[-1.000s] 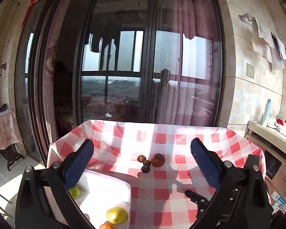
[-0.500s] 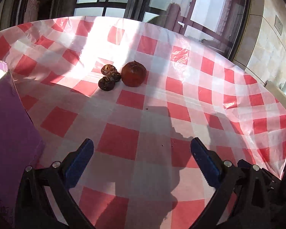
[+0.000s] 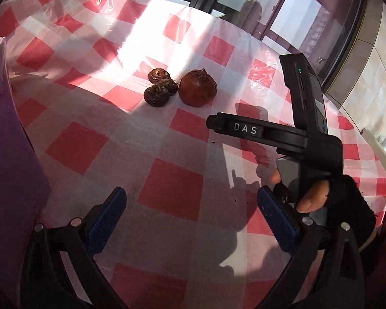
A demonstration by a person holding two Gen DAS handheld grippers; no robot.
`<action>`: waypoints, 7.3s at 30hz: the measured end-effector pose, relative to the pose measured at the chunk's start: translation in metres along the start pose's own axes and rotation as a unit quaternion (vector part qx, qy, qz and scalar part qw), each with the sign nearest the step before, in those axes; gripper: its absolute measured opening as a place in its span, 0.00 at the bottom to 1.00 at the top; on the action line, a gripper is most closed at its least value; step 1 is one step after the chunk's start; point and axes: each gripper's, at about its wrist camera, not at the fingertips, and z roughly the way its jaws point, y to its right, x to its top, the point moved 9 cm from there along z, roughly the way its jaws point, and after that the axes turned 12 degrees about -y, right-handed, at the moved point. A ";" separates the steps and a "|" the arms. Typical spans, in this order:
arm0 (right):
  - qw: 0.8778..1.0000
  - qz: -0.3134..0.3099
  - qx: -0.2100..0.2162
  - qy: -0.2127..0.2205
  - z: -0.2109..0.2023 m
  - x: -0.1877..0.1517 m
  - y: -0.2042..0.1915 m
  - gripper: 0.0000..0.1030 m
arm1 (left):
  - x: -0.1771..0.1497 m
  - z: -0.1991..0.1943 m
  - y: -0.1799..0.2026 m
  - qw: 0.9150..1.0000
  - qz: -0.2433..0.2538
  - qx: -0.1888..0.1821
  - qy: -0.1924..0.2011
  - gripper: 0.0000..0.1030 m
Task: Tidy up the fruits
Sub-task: 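Grasp the shrivelled pomegranate with the right gripper while the left grasps a date, then carry the pomegranate and date over the white box, then open the right gripper to drop the pomegranate while the left drops its date, then move both grippers back over the cloth toward the last two dates, then grasp a date with the right gripper while the left grasps the other date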
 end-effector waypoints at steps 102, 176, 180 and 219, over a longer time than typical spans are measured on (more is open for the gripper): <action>0.967 0.217 0.093 0.093 -0.130 -0.182 -0.006 0.59 | -0.035 -0.118 0.032 0.995 0.088 0.010 0.055 0.38; 0.965 -0.077 0.081 0.239 -0.275 -0.125 -0.183 0.86 | 0.102 -0.307 -0.092 0.957 0.058 0.202 0.199 0.98; 0.976 0.088 0.026 0.199 -0.235 -0.137 -0.061 0.86 | 0.095 -0.268 0.017 0.968 0.107 0.091 0.209 0.98; 0.987 -0.157 0.013 -0.025 0.048 0.070 -0.076 0.38 | -0.013 -0.002 0.001 0.999 0.032 -0.017 -0.022 0.98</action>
